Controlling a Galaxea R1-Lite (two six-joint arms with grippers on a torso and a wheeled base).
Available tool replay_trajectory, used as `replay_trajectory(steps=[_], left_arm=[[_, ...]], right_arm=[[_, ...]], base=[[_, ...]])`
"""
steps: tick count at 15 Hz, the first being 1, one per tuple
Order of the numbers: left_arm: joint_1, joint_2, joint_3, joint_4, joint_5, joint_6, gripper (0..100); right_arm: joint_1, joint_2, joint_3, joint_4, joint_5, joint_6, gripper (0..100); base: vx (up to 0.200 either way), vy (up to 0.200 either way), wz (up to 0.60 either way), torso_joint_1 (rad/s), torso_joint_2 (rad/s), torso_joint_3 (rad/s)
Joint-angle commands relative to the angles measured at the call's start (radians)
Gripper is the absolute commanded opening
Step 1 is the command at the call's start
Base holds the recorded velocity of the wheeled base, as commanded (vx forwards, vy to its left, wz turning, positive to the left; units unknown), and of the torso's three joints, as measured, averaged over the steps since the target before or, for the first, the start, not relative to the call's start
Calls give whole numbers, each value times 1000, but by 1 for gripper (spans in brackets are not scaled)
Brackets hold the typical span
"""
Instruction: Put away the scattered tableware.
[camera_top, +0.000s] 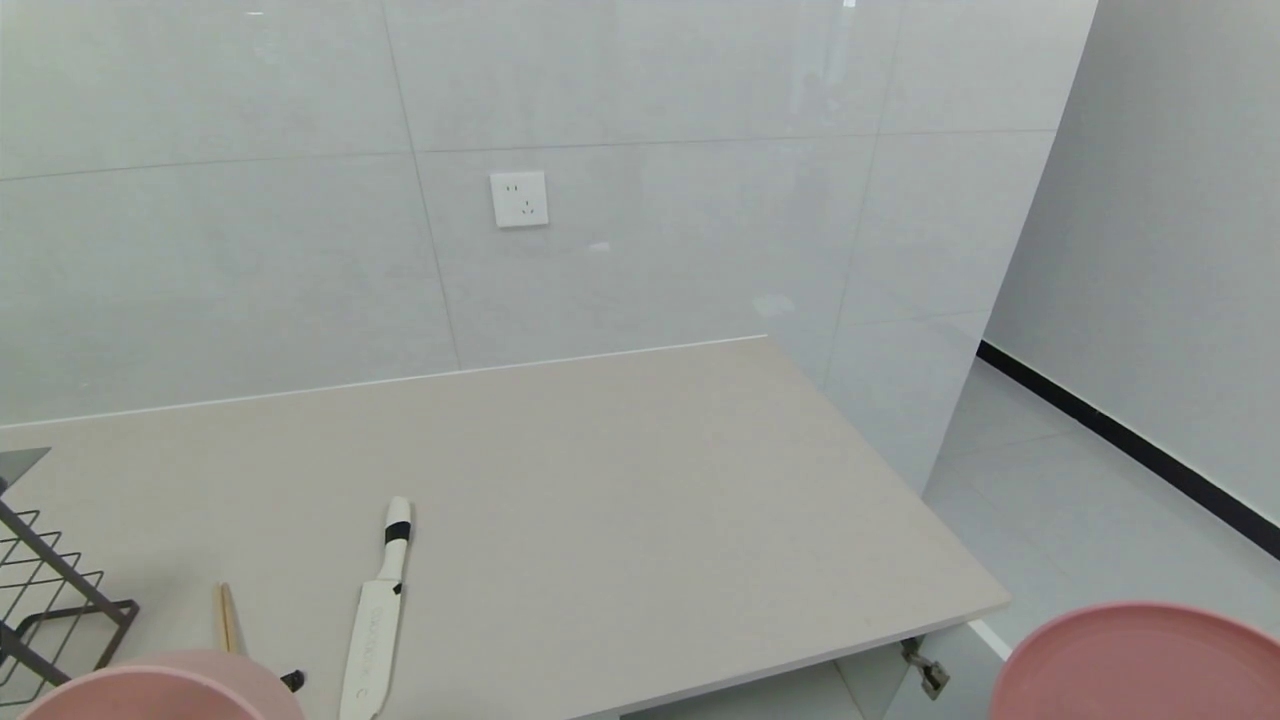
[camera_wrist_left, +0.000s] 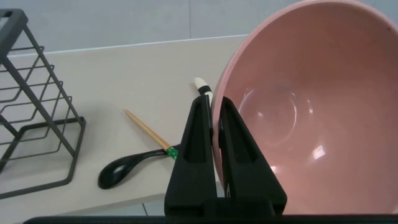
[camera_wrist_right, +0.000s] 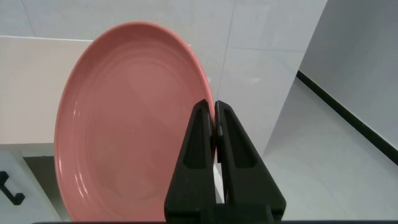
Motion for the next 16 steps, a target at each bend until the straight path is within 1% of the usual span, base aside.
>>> replay_trajectory(steps=[1,5,8,10,14,16], left_arm=[[1,1,0,0,0,0,0],[0,1,0,0,0,0,0],[0,1,0,0,0,1,0],[1,1,0,0,1,0,0],[0,1,0,0,0,-2,0],[0,1,0,0,0,0,0]], right_arm=[[0,4,0,-1,1,0,0],[0,4,0,-1,1,0,0],[0,4,0,-1,1,2,0],[0,4,0,-1,1,2,0],[0,4,0,-1,1,2,0],[0,4,0,-1,1,0,0]], base=[[0,0,0,-134,359,232],[0,0,0,-137,384,239],[0,0,0,-165,492,321],[-200,0,0,-76,239,163],[-200,0,0,-16,50,40],[0,0,0,0,0,0]])
